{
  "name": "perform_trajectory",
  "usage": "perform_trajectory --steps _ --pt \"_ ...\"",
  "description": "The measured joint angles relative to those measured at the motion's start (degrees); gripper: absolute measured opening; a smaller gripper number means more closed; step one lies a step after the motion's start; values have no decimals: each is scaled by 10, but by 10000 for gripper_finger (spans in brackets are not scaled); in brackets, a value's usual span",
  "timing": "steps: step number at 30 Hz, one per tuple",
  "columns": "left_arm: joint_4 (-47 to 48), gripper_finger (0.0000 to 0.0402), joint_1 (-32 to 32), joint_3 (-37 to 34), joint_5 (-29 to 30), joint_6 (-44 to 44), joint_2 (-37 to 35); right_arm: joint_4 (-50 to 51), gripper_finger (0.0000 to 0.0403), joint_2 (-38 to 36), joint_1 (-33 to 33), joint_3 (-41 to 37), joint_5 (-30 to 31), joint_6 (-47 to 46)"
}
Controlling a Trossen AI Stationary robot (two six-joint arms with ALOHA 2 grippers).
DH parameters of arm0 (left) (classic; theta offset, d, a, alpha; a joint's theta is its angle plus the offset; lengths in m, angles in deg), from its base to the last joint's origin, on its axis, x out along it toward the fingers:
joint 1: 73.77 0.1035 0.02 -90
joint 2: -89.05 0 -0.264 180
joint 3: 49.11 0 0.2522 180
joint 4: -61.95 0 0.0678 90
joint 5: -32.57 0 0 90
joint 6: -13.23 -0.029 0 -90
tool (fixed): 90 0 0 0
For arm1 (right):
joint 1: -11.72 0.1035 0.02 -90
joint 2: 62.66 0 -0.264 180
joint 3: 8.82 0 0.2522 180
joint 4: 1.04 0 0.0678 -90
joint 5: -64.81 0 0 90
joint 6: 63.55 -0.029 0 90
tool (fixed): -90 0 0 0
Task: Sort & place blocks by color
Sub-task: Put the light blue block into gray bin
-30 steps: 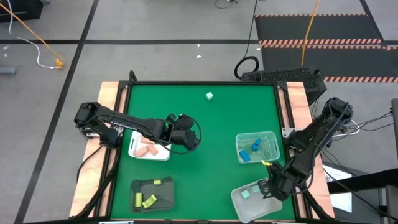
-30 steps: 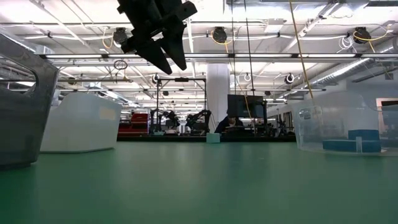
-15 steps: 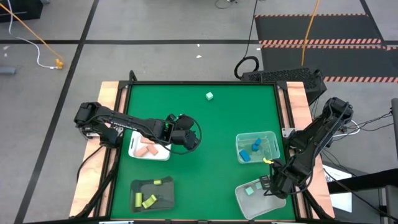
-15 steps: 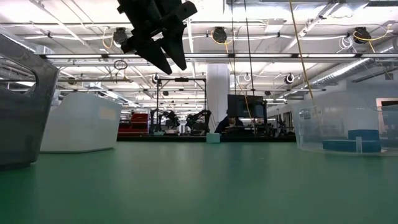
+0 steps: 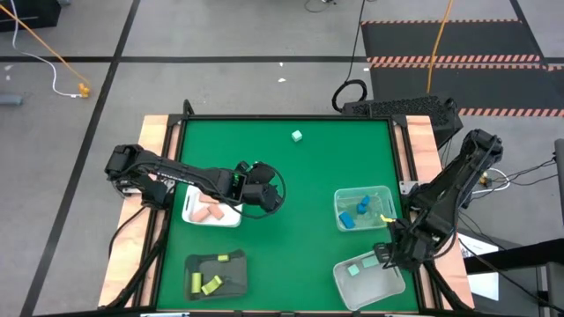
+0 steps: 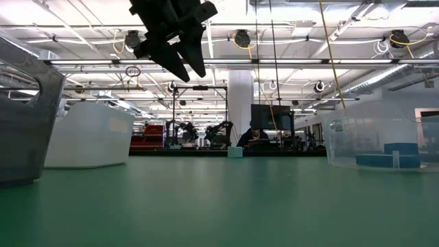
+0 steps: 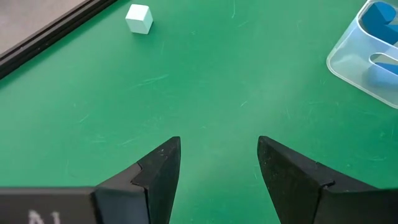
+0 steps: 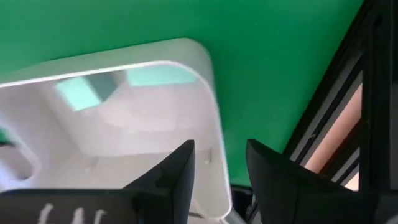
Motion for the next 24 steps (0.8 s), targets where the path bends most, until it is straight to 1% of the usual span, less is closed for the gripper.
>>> perform_trajectory --steps 3,4,6,8,10,13,15,16,18,20,22,24 --pt "0 216 0 0 0 -3 0 -9 136 -28 -3 0 44 1" --pt "0 216 0 0 0 -4 0 -17 135 -36 -6 0 67 5" --pt "0 216 1 0 0 -4 0 -39 132 -51 -15 0 137 19" --pt "0 216 1 0 0 -4 0 -63 129 -64 -25 0 236 40" --pt "0 216 1 0 0 -5 0 -94 129 -75 -40 0 352 86" --pt "-3 216 1 0 0 -23 0 -143 128 -86 -71 0 518 215" --pt "-5 216 1 0 0 -34 0 -178 128 -92 -101 0 603 317" --pt "-6 216 2 0 0 -38 0 -198 128 -95 -119 0 635 368" --pt "-7 216 5 0 0 -47 0 -228 128 -100 -165 0 670 477" --pt "-7 216 11 0 0 -50 0 -246 128 -106 -222 0 665 575" --pt "-7 216 19 0 0 -49 0 -260 131 -109 -291 0 627 653" --pt "-8 216 28 0 0 -46 0 -277 139 -107 -367 0 558 729"
